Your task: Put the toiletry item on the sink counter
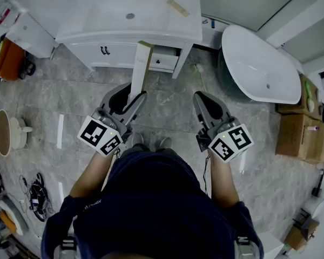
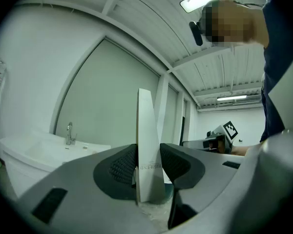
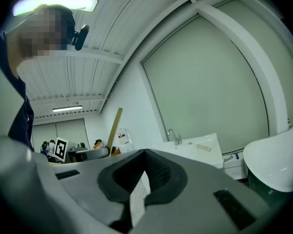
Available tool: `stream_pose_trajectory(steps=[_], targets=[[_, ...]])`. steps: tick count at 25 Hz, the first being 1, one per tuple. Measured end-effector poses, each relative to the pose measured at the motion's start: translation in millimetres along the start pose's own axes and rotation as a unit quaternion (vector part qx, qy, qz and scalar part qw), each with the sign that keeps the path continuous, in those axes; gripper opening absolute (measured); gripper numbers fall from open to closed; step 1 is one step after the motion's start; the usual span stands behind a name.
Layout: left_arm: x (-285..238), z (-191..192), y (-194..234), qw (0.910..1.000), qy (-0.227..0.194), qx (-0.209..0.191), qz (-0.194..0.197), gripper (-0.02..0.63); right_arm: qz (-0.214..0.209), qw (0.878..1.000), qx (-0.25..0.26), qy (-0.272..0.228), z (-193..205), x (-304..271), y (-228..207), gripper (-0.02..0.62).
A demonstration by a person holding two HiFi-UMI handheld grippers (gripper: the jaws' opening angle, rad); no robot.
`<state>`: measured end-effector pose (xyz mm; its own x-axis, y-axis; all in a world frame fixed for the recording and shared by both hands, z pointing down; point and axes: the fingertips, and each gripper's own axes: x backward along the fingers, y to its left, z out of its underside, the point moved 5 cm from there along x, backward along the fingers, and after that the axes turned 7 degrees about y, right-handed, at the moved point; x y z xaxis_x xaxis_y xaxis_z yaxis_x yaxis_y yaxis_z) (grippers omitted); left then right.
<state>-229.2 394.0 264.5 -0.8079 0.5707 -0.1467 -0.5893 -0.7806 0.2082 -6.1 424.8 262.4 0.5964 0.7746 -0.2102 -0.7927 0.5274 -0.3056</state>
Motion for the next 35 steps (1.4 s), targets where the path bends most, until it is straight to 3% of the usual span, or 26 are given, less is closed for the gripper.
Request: stream_pose_trajectory(steps=[19,35], targets=[[-24,5,-6,0.9999,0.008,-0.005,-0.010,0.169,0.000,1.000,0.011,0.009,2,0,-25,0.005],[-48,12,-41,0.9996,0.009,-0.008,-0.025,0.169,-0.012,1.000,0.008,0.015,10,31,-55,0.005]])
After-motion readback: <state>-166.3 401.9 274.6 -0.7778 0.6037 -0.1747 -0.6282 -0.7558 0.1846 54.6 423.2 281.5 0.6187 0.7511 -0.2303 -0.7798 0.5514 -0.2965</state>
